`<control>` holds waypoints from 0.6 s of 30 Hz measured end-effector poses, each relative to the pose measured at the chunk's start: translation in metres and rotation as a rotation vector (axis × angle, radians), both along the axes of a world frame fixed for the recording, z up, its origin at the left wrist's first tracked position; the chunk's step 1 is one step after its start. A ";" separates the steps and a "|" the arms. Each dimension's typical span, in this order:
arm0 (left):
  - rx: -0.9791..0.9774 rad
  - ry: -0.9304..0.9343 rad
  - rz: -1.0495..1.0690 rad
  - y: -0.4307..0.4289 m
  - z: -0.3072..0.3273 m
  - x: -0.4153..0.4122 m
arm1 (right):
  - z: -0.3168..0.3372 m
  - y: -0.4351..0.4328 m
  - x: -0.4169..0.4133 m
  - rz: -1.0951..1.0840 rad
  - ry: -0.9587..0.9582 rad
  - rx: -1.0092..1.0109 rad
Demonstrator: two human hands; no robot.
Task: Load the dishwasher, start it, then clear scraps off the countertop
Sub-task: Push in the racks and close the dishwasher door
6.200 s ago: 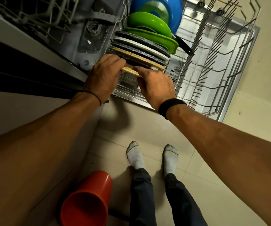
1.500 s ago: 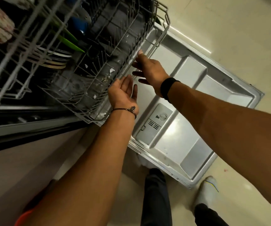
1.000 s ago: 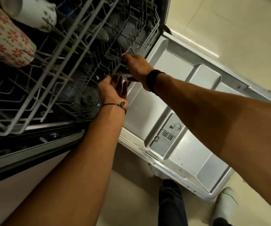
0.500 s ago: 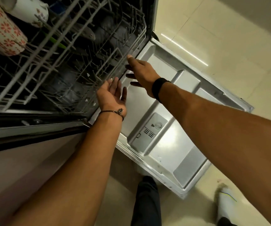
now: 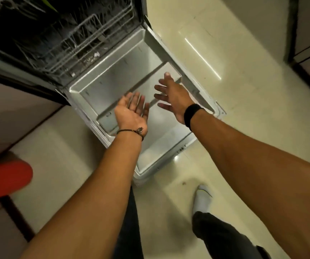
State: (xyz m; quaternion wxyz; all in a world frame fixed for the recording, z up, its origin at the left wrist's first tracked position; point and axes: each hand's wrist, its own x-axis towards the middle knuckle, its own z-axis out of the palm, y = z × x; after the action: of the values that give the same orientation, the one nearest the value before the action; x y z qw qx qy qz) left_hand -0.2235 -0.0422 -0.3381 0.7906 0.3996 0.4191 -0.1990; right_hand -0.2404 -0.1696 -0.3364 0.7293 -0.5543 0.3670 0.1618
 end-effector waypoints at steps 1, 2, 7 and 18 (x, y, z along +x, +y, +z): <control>-0.004 0.008 0.009 -0.009 0.000 -0.021 | -0.002 -0.006 -0.020 0.002 0.009 0.007; -0.008 0.016 0.018 -0.017 0.000 -0.039 | -0.004 -0.010 -0.037 -0.006 0.024 0.020; -0.022 0.110 0.051 -0.044 -0.021 -0.116 | -0.030 -0.028 -0.113 -0.025 0.112 0.059; 0.014 0.285 0.137 -0.057 -0.146 -0.219 | -0.155 -0.047 -0.205 -0.060 0.274 0.086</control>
State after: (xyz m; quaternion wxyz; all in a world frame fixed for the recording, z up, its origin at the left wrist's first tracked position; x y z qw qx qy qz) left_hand -0.4430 -0.0992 -0.4840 0.7318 0.3434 0.5548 -0.1965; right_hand -0.4453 -0.2166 -0.4913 0.7001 -0.4839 0.4722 0.2298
